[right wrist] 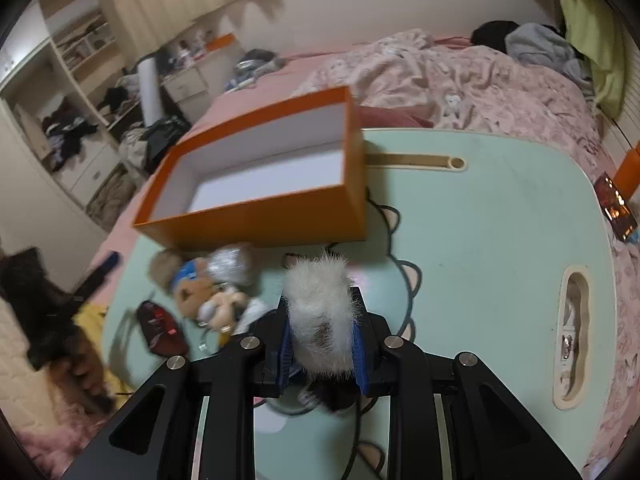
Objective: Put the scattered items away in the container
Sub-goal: 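Lift the white fluffy ball out and set it on the table, right gripper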
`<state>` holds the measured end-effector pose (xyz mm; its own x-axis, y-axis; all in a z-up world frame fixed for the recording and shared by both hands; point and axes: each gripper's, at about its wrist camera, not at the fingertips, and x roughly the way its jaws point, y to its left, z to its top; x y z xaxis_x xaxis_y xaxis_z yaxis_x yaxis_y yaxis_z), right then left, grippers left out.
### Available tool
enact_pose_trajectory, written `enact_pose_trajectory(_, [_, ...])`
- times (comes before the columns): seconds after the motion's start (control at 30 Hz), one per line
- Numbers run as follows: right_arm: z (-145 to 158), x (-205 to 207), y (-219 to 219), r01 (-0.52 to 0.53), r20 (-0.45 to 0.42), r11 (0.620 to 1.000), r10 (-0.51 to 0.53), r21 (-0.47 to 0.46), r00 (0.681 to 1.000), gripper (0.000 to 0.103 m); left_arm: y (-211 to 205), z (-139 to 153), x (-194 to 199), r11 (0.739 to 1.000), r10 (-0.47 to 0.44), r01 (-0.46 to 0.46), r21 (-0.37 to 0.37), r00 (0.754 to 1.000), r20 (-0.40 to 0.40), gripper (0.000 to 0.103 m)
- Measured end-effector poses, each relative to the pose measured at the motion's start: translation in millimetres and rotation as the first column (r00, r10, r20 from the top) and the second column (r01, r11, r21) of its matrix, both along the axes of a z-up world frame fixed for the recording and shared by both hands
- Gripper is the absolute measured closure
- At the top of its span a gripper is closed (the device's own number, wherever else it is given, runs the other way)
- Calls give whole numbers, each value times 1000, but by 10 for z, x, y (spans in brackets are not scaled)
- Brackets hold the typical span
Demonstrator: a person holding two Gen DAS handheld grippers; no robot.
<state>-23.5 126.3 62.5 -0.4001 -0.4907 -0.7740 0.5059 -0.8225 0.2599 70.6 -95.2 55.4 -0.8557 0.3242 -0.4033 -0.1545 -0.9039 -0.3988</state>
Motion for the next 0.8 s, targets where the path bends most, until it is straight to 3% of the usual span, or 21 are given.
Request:
enact_pose_trajectory(0.07, [-109, -28, -94, -3, -2, 1000, 3, 10, 1000, 78, 93, 180, -86, 999, -16, 16, -48, 1000, -12, 38])
enact_pose_trajectory(0.23, [-245, 32, -179, -41, -24, 997, 40, -60, 999, 72, 246, 546, -424, 992, -94, 97, -84, 995, 33, 38])
enact_pose_trajectory(0.3, [-206, 113, -138, -34, -71, 994, 27, -106, 997, 48, 299, 693, -587, 987, -105, 112, -118, 992, 67, 38])
enact_pose_trajectory(0.33, [-174, 169, -96, -29, -106, 991, 15, -132, 994, 43, 326, 754, -667, 984, -106, 118, -136, 991, 87, 38])
enact_pose_trajectory(0.37, [-136, 224, -57, -24, -139, 988, 3, -151, 990, 37, 356, 808, -747, 981, -109, 125, -151, 988, 109, 38])
enact_pose_trajectory(0.47, [-34, 439, 34, 1, -233, 984, -43, -180, 972, 34, 469, 866, -1037, 969, -121, 160, -186, 971, 208, 38])
enact_pose_trajectory(0.57, [-24, 640, 39, 15, -281, 985, -64, -172, 957, 25, 628, 743, -1390, 959, -125, 209, -190, 918, 377, 38])
enact_pose_trajectory(0.7, [-31, 846, -75, 20, -341, 995, -54, -102, 939, 25, 803, 432, -1808, 962, -199, 270, -35, 787, 584, 38])
enact_pose_trajectory(0.8, [-44, 968, -148, -14, -376, 998, -11, -62, 926, 24, 966, 344, -1939, 961, -180, 271, -48, 752, 635, 38])
